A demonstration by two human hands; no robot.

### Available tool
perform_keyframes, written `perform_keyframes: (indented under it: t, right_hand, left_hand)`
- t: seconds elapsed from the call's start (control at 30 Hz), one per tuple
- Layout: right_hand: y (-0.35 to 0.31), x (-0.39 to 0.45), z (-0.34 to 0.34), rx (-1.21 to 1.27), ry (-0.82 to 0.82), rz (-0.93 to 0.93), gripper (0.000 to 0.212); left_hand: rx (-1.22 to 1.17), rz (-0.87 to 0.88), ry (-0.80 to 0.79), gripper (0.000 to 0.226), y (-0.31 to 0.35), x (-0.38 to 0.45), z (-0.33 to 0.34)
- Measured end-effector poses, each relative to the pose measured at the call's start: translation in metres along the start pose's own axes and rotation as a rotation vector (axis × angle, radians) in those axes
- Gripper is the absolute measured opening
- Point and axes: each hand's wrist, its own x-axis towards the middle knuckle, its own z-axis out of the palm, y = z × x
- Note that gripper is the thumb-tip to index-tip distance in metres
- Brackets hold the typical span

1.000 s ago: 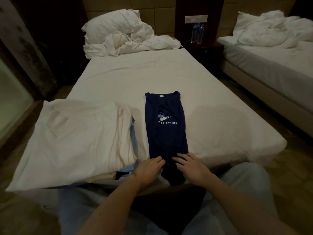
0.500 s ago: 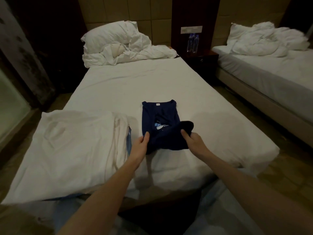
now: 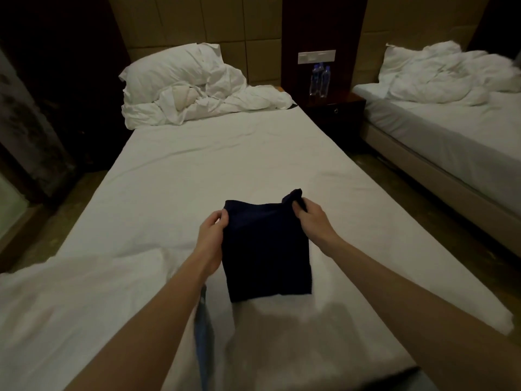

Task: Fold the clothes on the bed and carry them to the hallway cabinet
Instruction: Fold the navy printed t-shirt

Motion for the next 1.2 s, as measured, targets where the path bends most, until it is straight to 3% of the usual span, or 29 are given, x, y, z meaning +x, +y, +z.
perform_keyframes:
  t: [0.17,0.33,0.47,0.57,0.67,0.73,0.83,1.03,1.2]
  right_hand:
    - [0.015,0.08,0.017,-0.094,0.029,0.051,0.039]
    - [0.064,0.153,0.041,-0.247,0.058,0.118,0.038]
    - [0.107,0.185,0.061,-0.53,-0.038,0.182,0.026]
    - [0.126,0.188,0.064,-0.844,-0.068,0.172,0.024]
    - [0.135,0.195,0.064,-0.843,-0.053,0.128,0.021]
    - [0.13,0.2,0.062,-0.651,-0.073,0.173,0.023]
    - [0.115,0.198,0.052,-0.333,-0.077,0.259,0.047]
    - [0.069,0.164,0.019,-0.061,0.0,0.166,0.007]
    - [0.012,0.105,-0.009,0.049,-0.076,0.049,0.01]
  left_hand:
    - [0.247,-0.02,0.101,0.04,-0.011,0.09,0.002]
    - [0.378,-0.001,0.15,0.027,-0.051,0.166,-0.003]
    - [0.694,-0.022,0.222,0.026,-0.089,0.212,-0.019]
    - [0.948,0.036,0.187,0.028,-0.106,0.225,-0.033]
    - [1.094,0.077,0.054,0.045,-0.103,0.229,-0.034]
    - [1.066,0.039,-0.055,0.043,-0.094,0.23,-0.024]
    - [0.927,0.039,-0.092,0.022,-0.081,0.225,-0.008]
    - [0.47,0.064,0.033,0.009,-0.04,0.176,0.002]
    - [0.349,0.178,0.105,0.002,0.007,0.101,-0.004]
